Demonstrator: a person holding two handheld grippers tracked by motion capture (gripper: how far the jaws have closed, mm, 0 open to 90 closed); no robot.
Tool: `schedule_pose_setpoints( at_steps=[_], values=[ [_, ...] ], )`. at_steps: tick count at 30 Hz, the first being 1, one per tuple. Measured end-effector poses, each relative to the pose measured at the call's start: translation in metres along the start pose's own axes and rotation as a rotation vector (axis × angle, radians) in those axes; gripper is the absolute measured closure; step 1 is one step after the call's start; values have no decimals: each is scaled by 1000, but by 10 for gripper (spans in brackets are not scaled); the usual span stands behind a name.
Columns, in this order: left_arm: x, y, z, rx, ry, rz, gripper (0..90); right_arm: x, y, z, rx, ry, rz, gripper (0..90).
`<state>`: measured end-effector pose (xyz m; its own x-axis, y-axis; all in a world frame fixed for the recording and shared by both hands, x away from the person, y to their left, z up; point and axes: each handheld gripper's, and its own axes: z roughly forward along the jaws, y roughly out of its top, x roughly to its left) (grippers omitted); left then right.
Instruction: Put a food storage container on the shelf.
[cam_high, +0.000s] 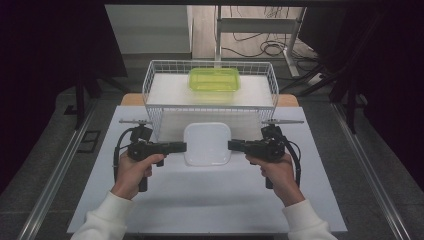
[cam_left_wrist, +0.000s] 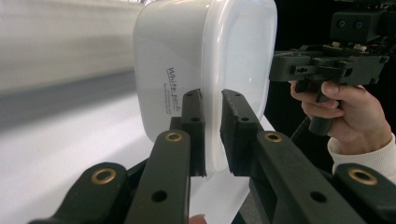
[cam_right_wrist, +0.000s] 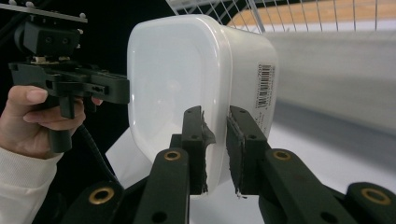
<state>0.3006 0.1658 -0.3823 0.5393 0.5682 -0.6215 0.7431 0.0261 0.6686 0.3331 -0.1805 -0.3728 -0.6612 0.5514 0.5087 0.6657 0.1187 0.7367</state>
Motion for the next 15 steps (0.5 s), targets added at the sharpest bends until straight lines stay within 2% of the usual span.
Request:
schedule_pose_setpoints(
  at_steps=[9, 15],
  values=[
    [-13, 21, -8, -24, -1, 30, 802, 13, 22, -11, -34, 2, -36, 772],
    [-19, 34, -11, -32, 0, 46, 802, 16, 34, -17, -49, -1, -54, 772]
  ],
)
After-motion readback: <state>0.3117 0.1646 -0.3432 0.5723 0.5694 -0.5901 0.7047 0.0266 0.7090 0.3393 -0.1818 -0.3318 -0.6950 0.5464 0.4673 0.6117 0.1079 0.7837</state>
